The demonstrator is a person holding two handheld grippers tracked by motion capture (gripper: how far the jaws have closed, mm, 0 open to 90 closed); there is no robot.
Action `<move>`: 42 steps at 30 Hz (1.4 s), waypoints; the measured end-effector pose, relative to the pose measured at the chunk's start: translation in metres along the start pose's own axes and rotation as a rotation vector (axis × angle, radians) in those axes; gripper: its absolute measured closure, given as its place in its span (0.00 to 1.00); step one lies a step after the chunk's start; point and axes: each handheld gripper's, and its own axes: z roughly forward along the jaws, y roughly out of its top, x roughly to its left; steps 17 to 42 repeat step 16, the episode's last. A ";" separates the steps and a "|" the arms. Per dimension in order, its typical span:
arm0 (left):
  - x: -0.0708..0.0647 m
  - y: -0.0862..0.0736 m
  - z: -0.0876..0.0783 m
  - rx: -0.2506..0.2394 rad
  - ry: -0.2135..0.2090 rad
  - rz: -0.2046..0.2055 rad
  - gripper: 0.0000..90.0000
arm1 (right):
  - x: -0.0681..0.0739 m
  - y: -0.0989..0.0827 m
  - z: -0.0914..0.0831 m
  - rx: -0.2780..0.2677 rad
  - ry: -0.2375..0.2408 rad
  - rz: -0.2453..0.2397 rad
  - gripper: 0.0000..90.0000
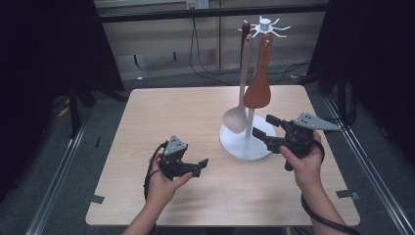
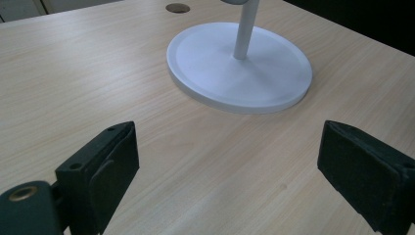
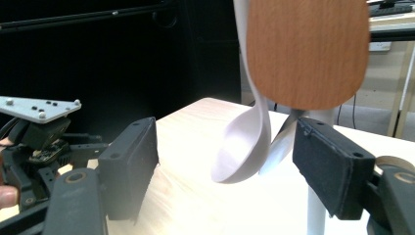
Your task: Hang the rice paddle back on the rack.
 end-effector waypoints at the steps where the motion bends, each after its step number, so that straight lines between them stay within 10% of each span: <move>1: 0.000 0.000 0.000 0.000 0.000 -0.002 0.09 | 0.000 -0.001 0.000 0.007 0.002 0.001 0.28; 14: -0.001 -0.001 0.000 0.006 -0.002 -0.002 0.09 | 0.000 -0.021 0.004 0.102 0.012 -0.027 0.25; 42: -0.001 -0.001 0.001 0.006 -0.004 -0.005 0.09 | -0.002 -0.023 0.003 0.102 0.001 -0.024 0.25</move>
